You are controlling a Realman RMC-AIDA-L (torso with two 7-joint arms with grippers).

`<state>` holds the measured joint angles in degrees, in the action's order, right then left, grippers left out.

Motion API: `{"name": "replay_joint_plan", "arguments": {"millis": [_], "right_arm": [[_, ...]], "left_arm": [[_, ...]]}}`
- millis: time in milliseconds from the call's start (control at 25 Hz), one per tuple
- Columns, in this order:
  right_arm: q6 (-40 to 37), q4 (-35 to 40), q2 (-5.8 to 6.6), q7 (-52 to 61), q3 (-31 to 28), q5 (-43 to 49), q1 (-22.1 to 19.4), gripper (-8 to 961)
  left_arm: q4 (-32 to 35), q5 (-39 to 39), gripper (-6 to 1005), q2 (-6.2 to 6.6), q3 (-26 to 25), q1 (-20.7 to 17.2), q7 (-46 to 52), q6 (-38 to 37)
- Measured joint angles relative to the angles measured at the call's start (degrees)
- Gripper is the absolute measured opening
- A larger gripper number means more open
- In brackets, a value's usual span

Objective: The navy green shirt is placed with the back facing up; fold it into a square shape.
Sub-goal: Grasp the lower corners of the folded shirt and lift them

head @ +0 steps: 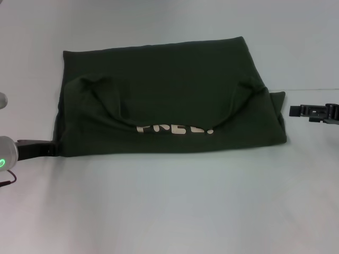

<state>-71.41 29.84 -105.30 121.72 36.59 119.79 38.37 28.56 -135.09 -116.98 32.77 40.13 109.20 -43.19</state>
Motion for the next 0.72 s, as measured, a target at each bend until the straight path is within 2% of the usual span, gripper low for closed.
{"name": "replay_joint_plan", "arguments": {"millis": [80, 240, 400, 520, 720], "right_arm": [[0.12, 0.33, 0.14, 1.06, 0.97, 0.01, 0.53, 900], [0.46, 0.45, 1.1, 5.05, 4.36, 1.76, 2.97, 899], [0.54, 0.48, 1.48, 9.67, 5.26, 9.78, 6.92, 897], [1.87, 0.47, 0.78, 11.71, 5.36, 15.54, 9.28, 895], [6.55, -0.07, -1.49, 12.27, 5.55, 21.04, 11.17, 893]], "left_arm": [[-0.01, 0.0, 39, 0.0, -0.14, 0.0, 0.01, 0.02], [-0.04, 0.0, 13, 0.01, -0.23, -0.13, 0.03, 0.04], [-0.05, 0.03, 6, -0.02, -0.25, -0.24, 0.04, 0.1], [-0.08, 0.13, 6, -0.12, -0.26, -0.28, 0.15, 0.13], [-0.09, 0.18, 6, -0.26, -0.25, -0.48, 0.57, -0.03]]}}
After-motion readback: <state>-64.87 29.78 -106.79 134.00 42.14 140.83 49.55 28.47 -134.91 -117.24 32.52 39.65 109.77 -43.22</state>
